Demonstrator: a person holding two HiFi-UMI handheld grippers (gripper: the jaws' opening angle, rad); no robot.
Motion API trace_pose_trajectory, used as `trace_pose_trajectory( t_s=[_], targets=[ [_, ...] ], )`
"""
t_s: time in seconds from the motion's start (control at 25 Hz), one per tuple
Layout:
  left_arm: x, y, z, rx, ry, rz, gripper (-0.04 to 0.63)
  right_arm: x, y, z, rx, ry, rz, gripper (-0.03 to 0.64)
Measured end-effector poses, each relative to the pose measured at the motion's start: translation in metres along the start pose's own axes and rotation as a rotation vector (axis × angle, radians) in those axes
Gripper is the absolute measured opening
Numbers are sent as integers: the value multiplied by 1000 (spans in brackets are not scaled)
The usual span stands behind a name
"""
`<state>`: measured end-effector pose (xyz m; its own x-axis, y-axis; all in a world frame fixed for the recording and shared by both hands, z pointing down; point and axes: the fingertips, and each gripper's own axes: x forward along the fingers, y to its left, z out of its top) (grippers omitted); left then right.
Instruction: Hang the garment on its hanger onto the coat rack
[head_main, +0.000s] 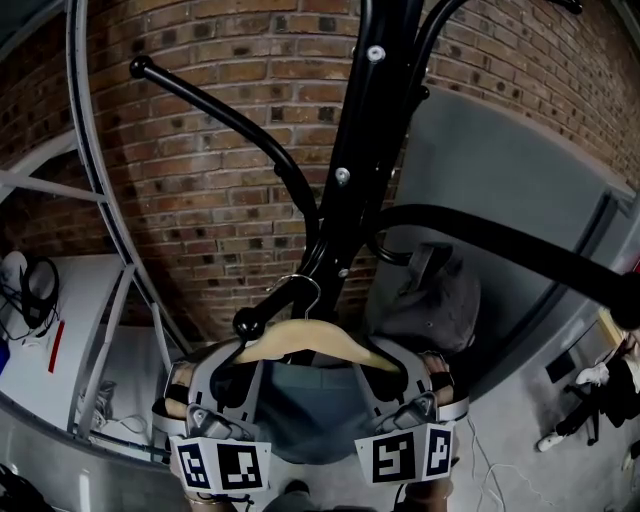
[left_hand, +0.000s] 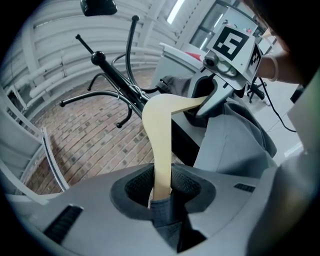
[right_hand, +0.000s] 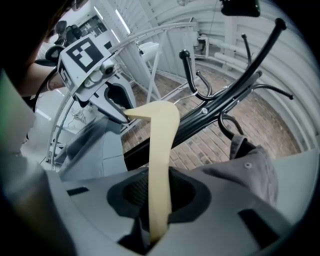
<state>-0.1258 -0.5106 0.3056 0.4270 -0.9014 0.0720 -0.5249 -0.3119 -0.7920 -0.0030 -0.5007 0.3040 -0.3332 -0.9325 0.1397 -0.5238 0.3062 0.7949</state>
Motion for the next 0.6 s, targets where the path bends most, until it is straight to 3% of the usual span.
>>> trace_pose_trajectory(
  t_s=[0.24,0.44,0.6],
  targets=[
    [-6,0,6,65,-87,131,98,-5,3,6,44,-40,9,98],
    [-14,-2,6,37,-115,145,100,-11,7,12,76,-71,22,122],
    [-19,-5,5,27,-107,137,148,-18,9,18,85,-102,29,133]
  ],
)
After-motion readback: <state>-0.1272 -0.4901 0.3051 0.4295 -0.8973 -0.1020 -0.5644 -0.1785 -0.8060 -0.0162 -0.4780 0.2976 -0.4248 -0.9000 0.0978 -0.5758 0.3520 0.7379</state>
